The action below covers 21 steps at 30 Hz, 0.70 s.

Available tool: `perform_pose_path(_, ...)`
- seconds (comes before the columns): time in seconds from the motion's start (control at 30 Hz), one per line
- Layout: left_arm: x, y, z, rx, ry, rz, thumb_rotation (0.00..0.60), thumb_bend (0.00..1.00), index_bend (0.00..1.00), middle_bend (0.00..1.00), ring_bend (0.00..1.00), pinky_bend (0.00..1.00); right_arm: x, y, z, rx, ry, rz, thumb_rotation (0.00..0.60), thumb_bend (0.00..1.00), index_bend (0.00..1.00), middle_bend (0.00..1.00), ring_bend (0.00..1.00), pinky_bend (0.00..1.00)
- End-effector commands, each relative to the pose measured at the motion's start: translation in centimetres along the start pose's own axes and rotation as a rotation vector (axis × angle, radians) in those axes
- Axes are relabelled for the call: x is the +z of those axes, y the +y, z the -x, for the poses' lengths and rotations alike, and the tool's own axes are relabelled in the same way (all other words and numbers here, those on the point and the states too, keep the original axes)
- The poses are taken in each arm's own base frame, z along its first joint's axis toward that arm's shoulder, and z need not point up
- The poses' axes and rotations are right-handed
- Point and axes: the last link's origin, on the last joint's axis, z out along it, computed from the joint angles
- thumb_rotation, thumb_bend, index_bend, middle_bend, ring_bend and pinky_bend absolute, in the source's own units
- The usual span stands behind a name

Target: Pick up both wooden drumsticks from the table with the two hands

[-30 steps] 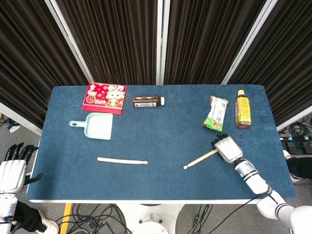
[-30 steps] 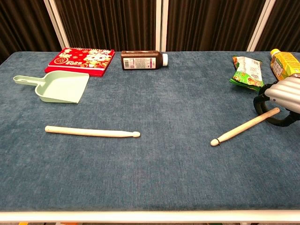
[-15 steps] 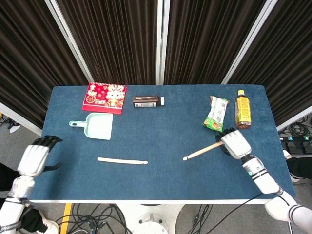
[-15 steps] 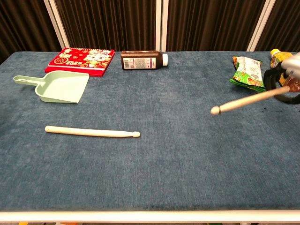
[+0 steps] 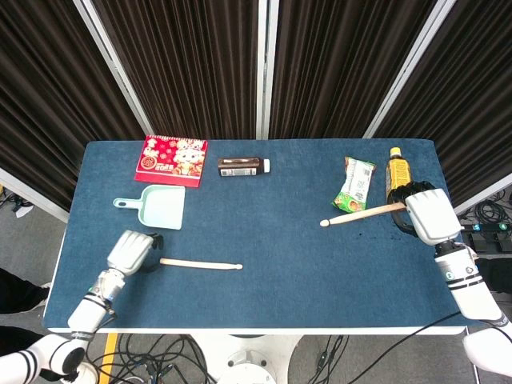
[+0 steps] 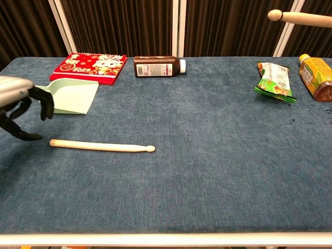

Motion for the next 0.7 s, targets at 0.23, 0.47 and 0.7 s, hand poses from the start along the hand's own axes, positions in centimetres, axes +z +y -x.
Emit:
perform_pose_path(0.23, 2.1, 4.0, 1.8, 0.092, -0.044, 0.008, 0.6, 0.18, 0.49, 0.52, 0.79, 0.87, -0.6, 0.1, 1.8, 0.017, -0.034, 0.017, 0.6, 0.7, 0.69, 0.59, 0.38, 0.39)
perform_pose_path(0.47, 2.8, 4.7, 2.6, 0.136, -0.073, -0.024, 0.6, 0.23, 0.5, 0.54, 0.79, 0.88, -0.9, 0.6, 2.4, 0.019, -0.045, 0.032, 0.6, 0.7, 0.69, 0.59, 0.38, 0.39)
perform_pose_path(0.7, 2.8, 5.1, 2.6, 0.13, -0.101, -0.034, 0.6, 0.27, 0.51, 0.53, 0.79, 0.88, -1.0, 0.7, 3.0, 0.023, -0.061, 0.037, 0.6, 0.7, 0.69, 0.58, 0.38, 0.39)
